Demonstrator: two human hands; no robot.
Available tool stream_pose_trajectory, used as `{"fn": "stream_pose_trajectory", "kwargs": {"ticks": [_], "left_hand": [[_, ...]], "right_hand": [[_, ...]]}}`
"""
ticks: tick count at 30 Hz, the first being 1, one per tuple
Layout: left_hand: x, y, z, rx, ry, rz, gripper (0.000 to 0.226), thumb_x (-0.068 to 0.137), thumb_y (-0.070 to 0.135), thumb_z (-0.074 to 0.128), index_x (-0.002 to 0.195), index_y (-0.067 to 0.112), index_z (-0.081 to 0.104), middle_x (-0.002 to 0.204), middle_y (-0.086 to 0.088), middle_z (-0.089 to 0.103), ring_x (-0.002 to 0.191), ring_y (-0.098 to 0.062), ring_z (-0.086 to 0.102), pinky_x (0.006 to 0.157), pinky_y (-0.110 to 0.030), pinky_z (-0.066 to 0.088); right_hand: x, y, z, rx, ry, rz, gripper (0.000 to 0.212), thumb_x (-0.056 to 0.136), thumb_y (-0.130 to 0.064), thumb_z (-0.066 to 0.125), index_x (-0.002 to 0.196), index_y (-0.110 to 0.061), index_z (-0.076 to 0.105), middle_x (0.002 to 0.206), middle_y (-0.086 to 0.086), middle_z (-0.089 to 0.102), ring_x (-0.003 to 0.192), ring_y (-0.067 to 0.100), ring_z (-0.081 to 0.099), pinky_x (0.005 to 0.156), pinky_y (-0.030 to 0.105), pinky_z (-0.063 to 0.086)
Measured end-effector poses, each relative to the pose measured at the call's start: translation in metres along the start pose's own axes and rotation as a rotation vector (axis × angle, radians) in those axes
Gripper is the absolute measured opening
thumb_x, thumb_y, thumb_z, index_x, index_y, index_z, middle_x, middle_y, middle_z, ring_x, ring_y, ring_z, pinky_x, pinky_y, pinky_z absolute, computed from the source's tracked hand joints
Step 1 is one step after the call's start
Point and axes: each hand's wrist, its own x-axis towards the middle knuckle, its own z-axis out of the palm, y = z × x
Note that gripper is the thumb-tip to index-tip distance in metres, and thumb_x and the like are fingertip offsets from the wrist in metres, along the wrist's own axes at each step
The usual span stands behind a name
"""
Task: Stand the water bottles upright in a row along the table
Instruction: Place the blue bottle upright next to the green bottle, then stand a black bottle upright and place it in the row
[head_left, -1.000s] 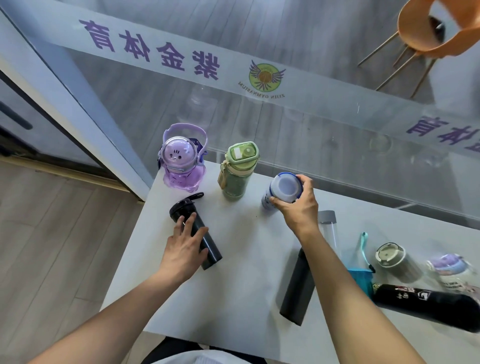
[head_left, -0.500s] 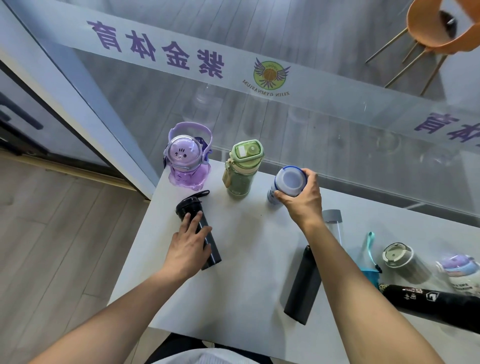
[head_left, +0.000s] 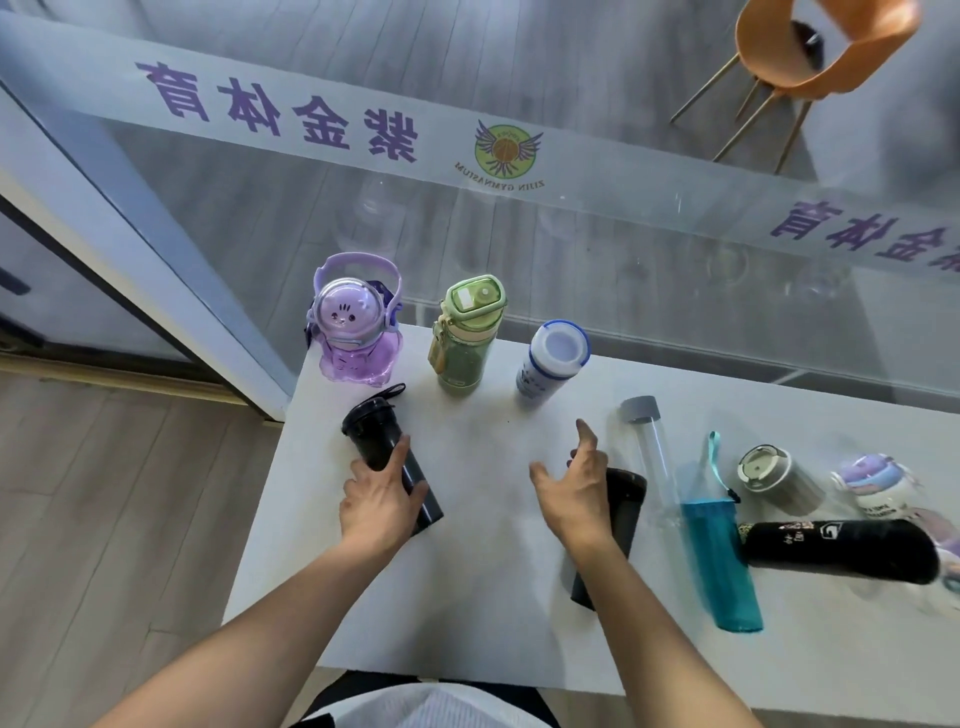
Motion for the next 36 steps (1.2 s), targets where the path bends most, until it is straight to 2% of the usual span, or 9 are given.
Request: {"fn": "stream_pose_trajectory", "kwargs": {"ticks": [3,6,10,14,19,23,28,32,36], "left_hand": [[0.006,-0.007,0.003,-0.166,-0.042,0.028,0.072,0.091,0.049,0.057,0.15,0.047,0.016,0.117,-0.018,0.04,0.085,-0.034,0.055,0.081,-0.041,0.049],[0.007,-0.015,0.004,-0.351,-0.064,0.089,0.069,0.09,0.032,0.062,0.147,0.049,0.026,0.115,-0.011,0.034,0.072,-0.026,0.055,0.076,-0.034,0.049],[0.0,-0.024,0.008,-0.386,-0.084,0.234,0.07,0.088,0.016,0.063,0.143,0.051,0.035,0.126,-0.01,0.033,0.1,-0.03,0.054,0.091,-0.03,0.045],[-0.016,-0.021,0.013,-0.322,-0.089,0.435,0.074,0.088,0.011,0.062,0.139,0.058,0.036,0.138,-0.009,0.027,0.118,-0.034,0.046,0.106,-0.039,0.041],[-0.045,0.007,0.007,-0.239,-0.086,0.666,0.074,0.09,0.009,0.06,0.139,0.059,0.035,0.149,-0.006,0.022,0.126,-0.034,0.041,0.103,-0.039,0.042],[-0.062,0.032,0.009,-0.146,-0.063,0.808,0.076,0.091,0.009,0.06,0.139,0.06,0.033,0.154,-0.004,0.017,0.126,-0.031,0.04,0.101,-0.038,0.044],[-0.069,0.066,0.024,-0.043,-0.006,0.885,0.071,0.093,0.015,0.062,0.139,0.061,0.031,0.157,-0.003,0.011,0.127,-0.03,0.042,0.094,-0.041,0.052],[-0.077,0.102,0.041,0.07,0.012,0.866,0.07,0.097,0.023,0.058,0.141,0.063,0.022,0.162,-0.012,0.006,0.132,-0.035,0.04,0.1,-0.042,0.05],[-0.087,0.151,0.054,0.027,0.021,0.839,0.071,0.099,0.023,0.051,0.144,0.063,0.013,0.164,-0.013,-0.008,0.141,-0.037,0.035,0.102,-0.044,0.048]], "right_hand": [[-0.025,0.005,0.007,0.007,-0.046,0.019,0.08,0.088,-0.034,0.065,0.154,-0.034,0.019,0.13,0.004,0.043,0.122,0.02,0.049,0.103,0.04,0.045],[-0.041,0.004,0.009,-0.005,-0.071,-0.002,0.077,0.089,-0.034,0.064,0.152,-0.037,0.022,0.125,0.001,0.044,0.116,0.016,0.052,0.099,0.041,0.049],[-0.051,-0.002,0.009,-0.008,-0.068,-0.021,0.072,0.09,-0.033,0.064,0.151,-0.035,0.027,0.121,-0.001,0.047,0.11,0.013,0.054,0.098,0.039,0.05],[-0.054,-0.011,0.005,0.001,-0.047,-0.053,0.065,0.09,-0.034,0.065,0.148,-0.033,0.033,0.118,-0.001,0.05,0.108,0.013,0.056,0.096,0.037,0.051],[-0.047,-0.017,-0.012,0.11,-0.051,-0.078,0.065,0.088,-0.047,0.069,0.144,-0.029,0.041,0.12,0.0,0.055,0.11,0.016,0.059,0.097,0.037,0.051],[-0.034,-0.019,-0.038,0.198,-0.112,-0.068,0.066,0.085,-0.054,0.071,0.14,-0.026,0.047,0.121,-0.002,0.059,0.111,0.015,0.059,0.092,0.027,0.047],[-0.006,-0.003,-0.071,0.237,-0.15,-0.076,0.068,0.078,-0.052,0.078,0.135,-0.025,0.053,0.122,-0.002,0.063,0.109,0.016,0.063,0.092,0.027,0.051],[0.018,0.011,-0.1,0.231,-0.182,-0.102,0.069,0.073,-0.055,0.08,0.13,-0.026,0.057,0.122,-0.003,0.065,0.111,0.016,0.063,0.096,0.032,0.054],[0.047,0.02,-0.137,0.22,-0.2,-0.161,0.066,0.069,-0.053,0.083,0.125,-0.027,0.059,0.116,-0.006,0.066,0.107,0.014,0.063,0.093,0.03,0.055]]}}
